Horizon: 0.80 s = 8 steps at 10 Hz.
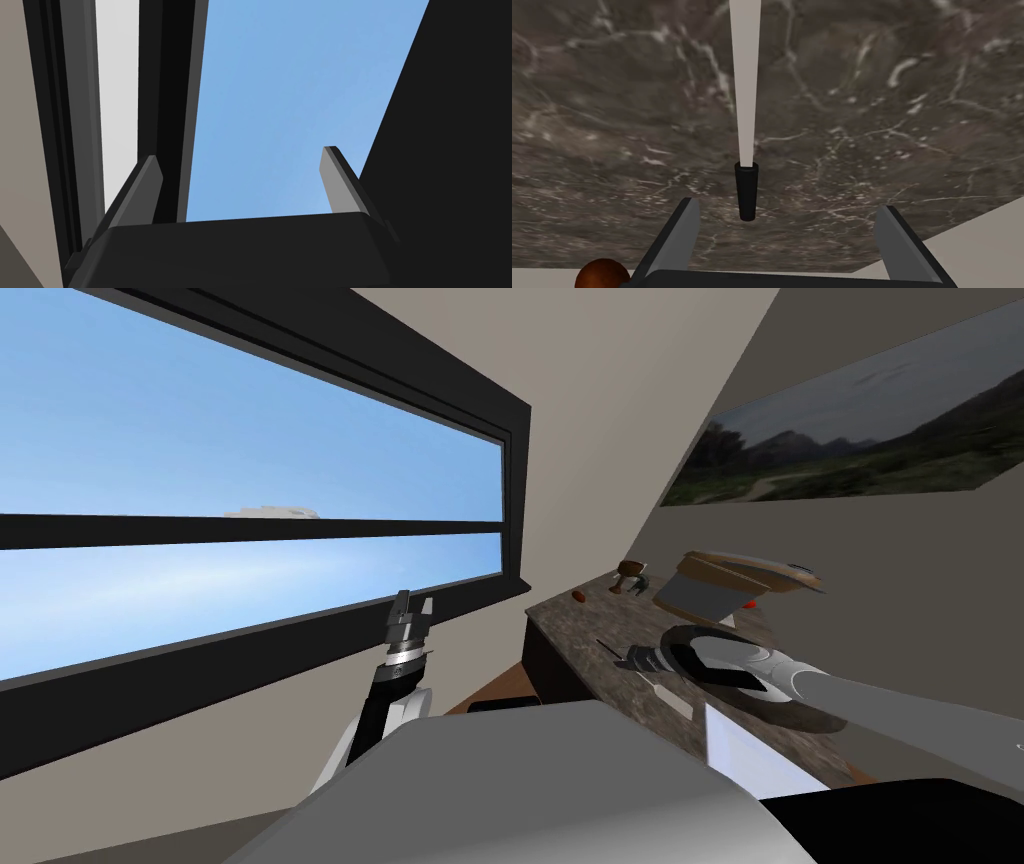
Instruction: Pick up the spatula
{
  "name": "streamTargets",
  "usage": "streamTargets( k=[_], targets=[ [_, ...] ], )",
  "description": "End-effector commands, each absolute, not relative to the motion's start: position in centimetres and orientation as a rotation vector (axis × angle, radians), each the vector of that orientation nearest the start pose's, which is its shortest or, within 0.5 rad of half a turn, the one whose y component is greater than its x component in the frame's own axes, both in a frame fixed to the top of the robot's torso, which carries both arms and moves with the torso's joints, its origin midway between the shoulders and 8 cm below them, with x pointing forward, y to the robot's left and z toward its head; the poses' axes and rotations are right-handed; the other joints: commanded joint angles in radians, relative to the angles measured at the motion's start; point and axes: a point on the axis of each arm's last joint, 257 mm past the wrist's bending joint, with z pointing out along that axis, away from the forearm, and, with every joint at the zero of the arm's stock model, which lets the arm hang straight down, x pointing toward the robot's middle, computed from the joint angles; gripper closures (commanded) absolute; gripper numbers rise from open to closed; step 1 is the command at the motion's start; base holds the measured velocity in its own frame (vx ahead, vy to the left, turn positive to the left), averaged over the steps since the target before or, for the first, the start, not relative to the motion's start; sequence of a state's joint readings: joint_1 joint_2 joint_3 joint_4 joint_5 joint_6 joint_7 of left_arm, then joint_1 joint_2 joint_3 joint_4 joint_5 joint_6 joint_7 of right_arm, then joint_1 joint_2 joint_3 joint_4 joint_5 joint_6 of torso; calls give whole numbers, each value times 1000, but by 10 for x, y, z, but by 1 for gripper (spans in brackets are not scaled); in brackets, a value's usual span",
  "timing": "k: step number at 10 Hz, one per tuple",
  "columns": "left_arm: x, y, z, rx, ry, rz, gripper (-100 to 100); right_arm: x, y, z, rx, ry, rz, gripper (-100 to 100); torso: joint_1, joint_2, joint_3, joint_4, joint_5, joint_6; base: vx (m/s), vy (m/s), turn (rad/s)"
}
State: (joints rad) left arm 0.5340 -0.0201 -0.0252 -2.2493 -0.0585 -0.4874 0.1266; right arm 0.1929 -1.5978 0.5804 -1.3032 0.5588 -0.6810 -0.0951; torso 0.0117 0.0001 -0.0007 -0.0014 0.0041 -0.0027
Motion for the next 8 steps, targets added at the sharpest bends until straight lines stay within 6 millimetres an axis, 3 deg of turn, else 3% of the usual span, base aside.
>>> streamTargets(
  k=[1, 3, 4, 5, 7, 8],
  targets=[
    [351, 272, -3, -750, 645, -1378, 0, 255, -574, -321, -621, 2633, 141, -100, 0, 0, 0, 0, 0, 0, -8, -13, 125],
    [351, 272, -3, -750, 645, -1378, 0, 255, -574, -321, -621, 2633, 141, -100, 0, 1, 0, 0, 0, 1, -3, -5, 1],
    [351, 272, -3, -750, 645, -1378, 0, 229, -601, -326, -597, 2710, 98, -100, 1, 1, 0, 0, 0, 1, -9, 7, 109],
    [351, 272, -3, -750, 645, -1378, 0, 229, -601, -326, -597, 2710, 98, -100, 1, 1, 0, 0, 0, 0, -13, 3, 58],
    [351, 272, -3, -750, 645, -1378, 0, 210, -613, -330, -578, 2758, 82, -100, 1, 1, 1, 0, 0, 1, -11, 6, 25],
    [351, 272, -3, -750, 645, -1378, 0, 217, -608, -328, -588, 2742, 84, -100, 2, 1, 1, 0, 0, 0, -5, 3, 5]
  ],
)
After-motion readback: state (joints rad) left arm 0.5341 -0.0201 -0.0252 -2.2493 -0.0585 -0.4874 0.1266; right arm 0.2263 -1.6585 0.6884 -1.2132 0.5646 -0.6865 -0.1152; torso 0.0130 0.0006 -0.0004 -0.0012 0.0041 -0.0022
